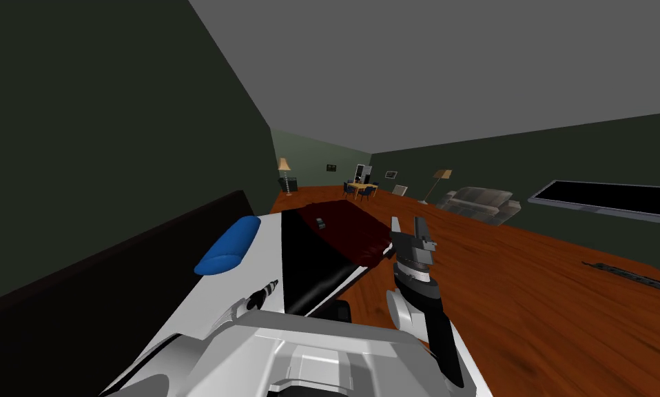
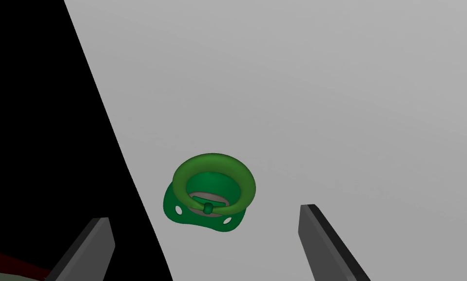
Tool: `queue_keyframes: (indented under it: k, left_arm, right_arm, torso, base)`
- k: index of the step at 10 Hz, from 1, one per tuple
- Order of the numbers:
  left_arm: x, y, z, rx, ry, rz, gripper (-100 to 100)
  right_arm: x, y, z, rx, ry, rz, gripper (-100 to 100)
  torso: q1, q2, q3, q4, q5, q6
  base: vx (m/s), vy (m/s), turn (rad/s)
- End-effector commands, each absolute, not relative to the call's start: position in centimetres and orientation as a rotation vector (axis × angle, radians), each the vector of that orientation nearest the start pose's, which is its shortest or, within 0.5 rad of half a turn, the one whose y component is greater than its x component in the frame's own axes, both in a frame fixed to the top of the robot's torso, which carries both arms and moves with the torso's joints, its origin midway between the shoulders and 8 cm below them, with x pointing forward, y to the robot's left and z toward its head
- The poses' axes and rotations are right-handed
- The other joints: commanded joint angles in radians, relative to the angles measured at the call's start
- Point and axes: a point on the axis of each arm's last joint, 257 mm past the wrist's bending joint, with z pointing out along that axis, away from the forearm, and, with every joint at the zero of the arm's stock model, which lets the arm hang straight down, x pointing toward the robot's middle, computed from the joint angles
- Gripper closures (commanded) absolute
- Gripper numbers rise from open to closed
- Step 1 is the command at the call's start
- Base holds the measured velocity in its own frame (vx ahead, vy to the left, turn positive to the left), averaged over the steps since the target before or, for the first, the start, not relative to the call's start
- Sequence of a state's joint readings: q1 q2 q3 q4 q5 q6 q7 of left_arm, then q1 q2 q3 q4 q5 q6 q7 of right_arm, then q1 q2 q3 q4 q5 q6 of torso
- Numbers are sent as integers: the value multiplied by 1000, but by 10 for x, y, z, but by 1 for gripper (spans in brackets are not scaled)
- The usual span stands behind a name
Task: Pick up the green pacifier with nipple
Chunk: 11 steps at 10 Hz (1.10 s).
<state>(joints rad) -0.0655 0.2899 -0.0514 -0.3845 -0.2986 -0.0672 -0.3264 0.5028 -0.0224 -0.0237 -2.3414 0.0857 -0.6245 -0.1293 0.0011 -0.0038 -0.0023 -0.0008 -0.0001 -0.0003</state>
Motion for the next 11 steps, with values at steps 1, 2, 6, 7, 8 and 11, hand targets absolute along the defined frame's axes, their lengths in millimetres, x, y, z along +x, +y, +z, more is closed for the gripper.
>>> queue_keyframes:
  k: [1, 2, 6, 7, 8, 11]
  left_arm:
    - [249, 404, -640, -983, 2388, -16, -100]
    - [245, 398, -642, -966, 2395, -21, -100]
    - [231, 382, -647, -916, 2414, -36, -100]
    - [232, 382, -647, -915, 2412, -37, -100]
    - [231, 382, -647, -916, 2414, -36, -100]
    - [222, 372, -651, -883, 2425, -44, -100]
  right_arm:
    - [309, -263, 70, 476, 536, 1391, 0]
    - [309, -263, 70, 476, 536, 1390, 0]
    - [309, -263, 70, 476, 536, 1390, 0]
    - [309, -263, 70, 476, 536, 1390, 0]
    - [309, -263, 70, 476, 536, 1391, 0]
    - [309, -263, 70, 476, 536, 1391, 0]
  torso:
    - [0, 0, 0, 0, 0, 0]
    - [0, -2, -1, 0, 0, -1]
    - [0, -2, -1, 0, 0, 0]
    - [0, -2, -1, 0, 0, 0]
    - [0, -1, -1, 0, 0, 0]
    - [6, -4, -2, -1, 3, 1]
  base:
    - [94, 32, 194]
    - [140, 15, 213]
    - [92, 18, 103]
    - [72, 14, 35]
    - [24, 7, -5]
    - [65, 16, 95]
